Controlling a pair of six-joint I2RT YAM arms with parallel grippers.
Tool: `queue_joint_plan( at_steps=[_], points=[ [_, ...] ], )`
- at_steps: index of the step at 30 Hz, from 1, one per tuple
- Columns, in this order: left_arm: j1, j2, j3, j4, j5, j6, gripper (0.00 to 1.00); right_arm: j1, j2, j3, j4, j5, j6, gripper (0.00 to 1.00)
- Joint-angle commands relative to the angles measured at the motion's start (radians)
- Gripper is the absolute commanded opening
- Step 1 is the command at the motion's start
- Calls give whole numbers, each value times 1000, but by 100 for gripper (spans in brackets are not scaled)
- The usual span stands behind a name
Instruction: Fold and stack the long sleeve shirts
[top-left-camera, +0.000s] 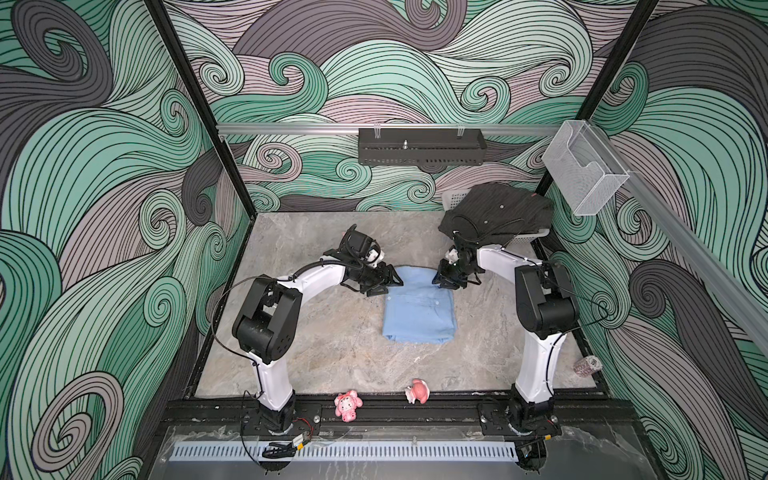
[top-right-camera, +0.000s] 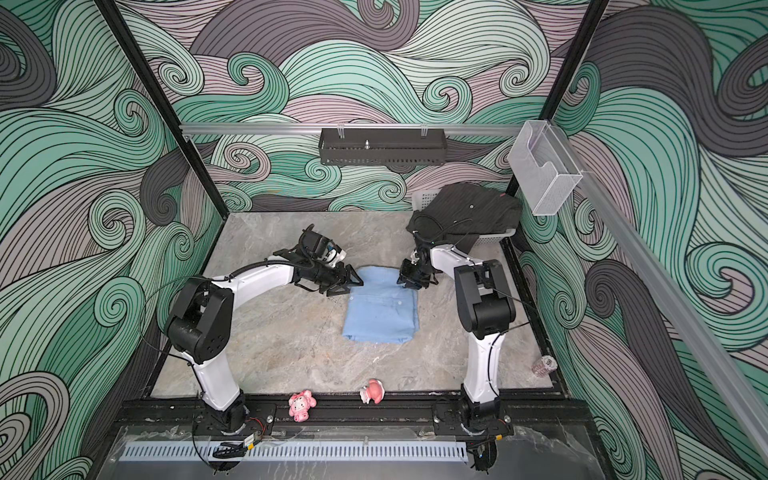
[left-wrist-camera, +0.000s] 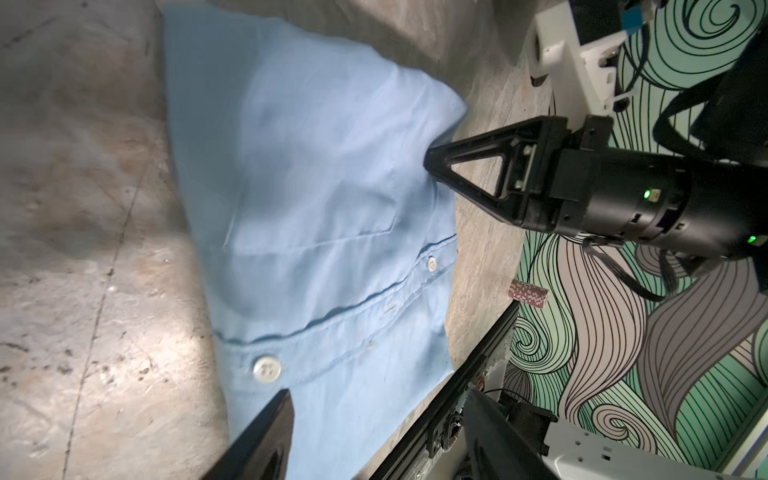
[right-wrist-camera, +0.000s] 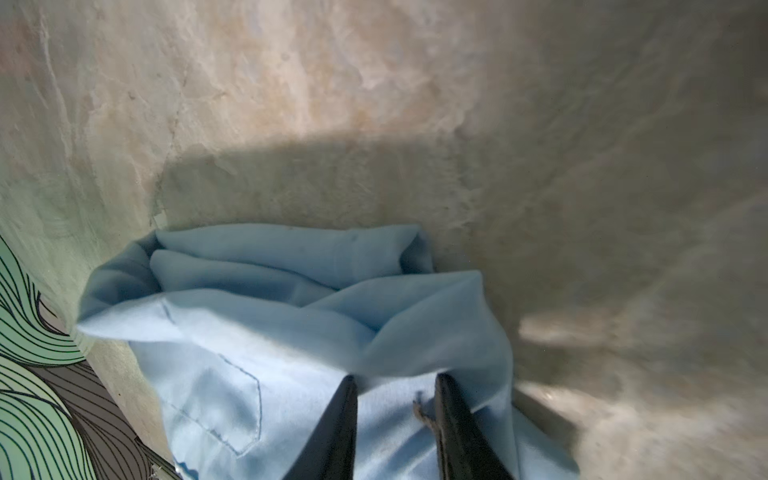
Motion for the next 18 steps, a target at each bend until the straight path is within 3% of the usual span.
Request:
queue_joint_plan(
  at_steps=[1, 6, 9, 13, 18],
  points=[
    [3, -74, -8, -1, 5, 18, 67, 15, -122, -43, -24, 1, -34, 35],
    [-18, -89, -72, 70, 27, -24, 66, 59, -309, -198, -12, -32, -1, 40],
    [-44, -60, -107, 160, 60, -78, 63, 97, -389, -341, 81, -119, 80, 39],
    [-94, 13, -137, 272, 87, -146, 59, 135, -420, -527, 251, -219, 179, 35],
    [-115, 82, -260, 447, 116, -260, 53, 121, -389, -618, 222, -194, 135, 33]
  ],
)
